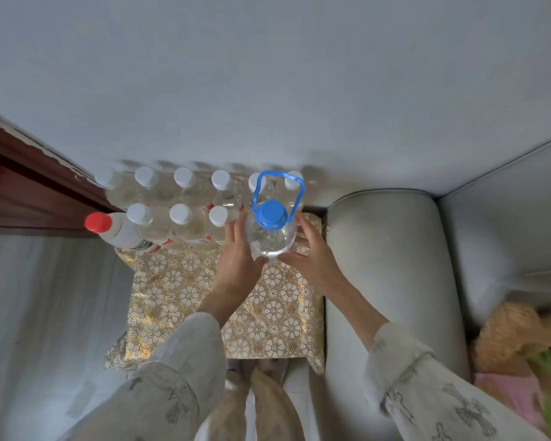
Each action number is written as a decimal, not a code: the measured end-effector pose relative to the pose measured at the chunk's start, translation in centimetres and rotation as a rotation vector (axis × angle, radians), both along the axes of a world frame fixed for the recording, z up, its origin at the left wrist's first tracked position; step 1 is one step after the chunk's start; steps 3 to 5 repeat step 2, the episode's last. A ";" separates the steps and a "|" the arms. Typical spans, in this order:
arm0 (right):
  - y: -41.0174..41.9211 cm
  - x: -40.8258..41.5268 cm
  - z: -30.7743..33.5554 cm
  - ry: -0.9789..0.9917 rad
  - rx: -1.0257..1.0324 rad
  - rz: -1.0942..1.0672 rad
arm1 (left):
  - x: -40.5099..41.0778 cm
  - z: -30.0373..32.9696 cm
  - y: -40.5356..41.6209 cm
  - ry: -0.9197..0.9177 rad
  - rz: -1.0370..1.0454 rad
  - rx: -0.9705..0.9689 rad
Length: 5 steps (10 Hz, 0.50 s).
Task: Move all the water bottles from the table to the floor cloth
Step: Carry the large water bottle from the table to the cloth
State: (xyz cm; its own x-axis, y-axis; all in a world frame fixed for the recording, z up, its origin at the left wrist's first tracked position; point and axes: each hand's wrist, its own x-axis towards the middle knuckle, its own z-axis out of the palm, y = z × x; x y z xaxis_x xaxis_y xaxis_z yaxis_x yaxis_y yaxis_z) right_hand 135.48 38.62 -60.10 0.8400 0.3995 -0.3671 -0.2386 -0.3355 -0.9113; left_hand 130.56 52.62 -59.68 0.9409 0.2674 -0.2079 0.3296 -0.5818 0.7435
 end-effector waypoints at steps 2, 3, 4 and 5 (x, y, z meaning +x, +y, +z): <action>-0.8 -0.9 5.6 0.058 -0.177 0.135 | -0.9 4.5 1.6 0.233 -0.146 -0.010; -0.8 -0.9 5.6 0.058 -0.177 0.135 | -0.9 4.5 1.6 0.233 -0.146 -0.010; -0.8 -0.9 5.6 0.058 -0.177 0.135 | -0.9 4.5 1.6 0.233 -0.146 -0.010; -0.8 -0.9 5.6 0.058 -0.177 0.135 | -0.9 4.5 1.6 0.233 -0.146 -0.010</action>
